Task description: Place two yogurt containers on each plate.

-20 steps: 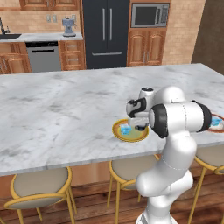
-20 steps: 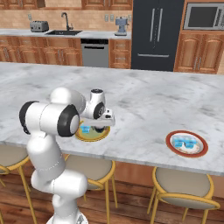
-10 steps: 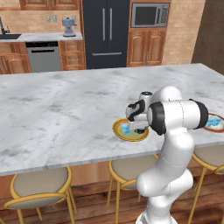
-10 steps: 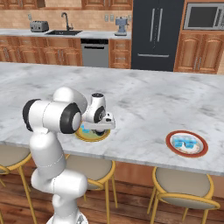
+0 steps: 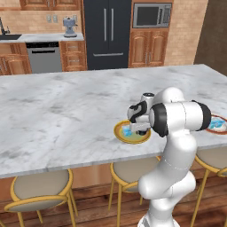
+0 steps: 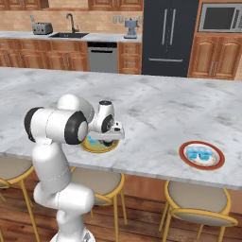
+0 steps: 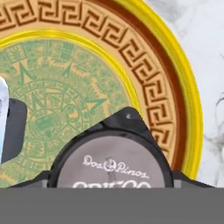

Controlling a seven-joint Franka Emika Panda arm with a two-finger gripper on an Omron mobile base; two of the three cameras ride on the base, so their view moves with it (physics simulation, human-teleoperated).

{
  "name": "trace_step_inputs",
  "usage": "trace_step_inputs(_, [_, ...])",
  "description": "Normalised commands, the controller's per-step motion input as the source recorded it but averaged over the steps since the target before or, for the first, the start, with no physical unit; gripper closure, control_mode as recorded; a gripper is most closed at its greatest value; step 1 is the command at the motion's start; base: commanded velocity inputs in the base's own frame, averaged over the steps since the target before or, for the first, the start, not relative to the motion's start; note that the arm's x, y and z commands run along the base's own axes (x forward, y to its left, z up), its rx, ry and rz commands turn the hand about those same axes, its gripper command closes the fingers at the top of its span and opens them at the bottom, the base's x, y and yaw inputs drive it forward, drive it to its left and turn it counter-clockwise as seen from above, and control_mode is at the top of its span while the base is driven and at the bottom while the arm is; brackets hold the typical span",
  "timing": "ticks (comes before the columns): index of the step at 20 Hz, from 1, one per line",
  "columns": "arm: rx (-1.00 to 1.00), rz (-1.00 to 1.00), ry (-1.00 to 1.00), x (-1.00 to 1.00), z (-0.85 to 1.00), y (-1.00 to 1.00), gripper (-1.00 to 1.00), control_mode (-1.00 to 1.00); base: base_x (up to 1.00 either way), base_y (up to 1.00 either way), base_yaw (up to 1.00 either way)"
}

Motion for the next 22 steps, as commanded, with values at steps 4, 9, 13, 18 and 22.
trace_step_inputs(4, [0.0,0.0,0.0,-0.01,0.28,0.0,-1.0,-1.0,0.0,0.0,0.0])
trace_step_inputs(9, [0.0,0.0,0.0,-0.13,0.57,0.0,-1.0,-1.0,0.0,0.0,0.0])
trace_step_inputs(13, [0.0,-0.01,0.0,-0.35,0.66,-0.04,-1.0,-1.0,0.0,0.0,0.0])
trace_step_inputs(18, [0.0,-0.07,-0.01,-0.7,0.59,0.0,-1.0,-1.0,0.0,0.0,0.0])
trace_step_inputs(22, [0.0,-0.13,-0.01,-0.61,0.66,0.28,-1.0,-1.0,0.0,0.0,0.0])
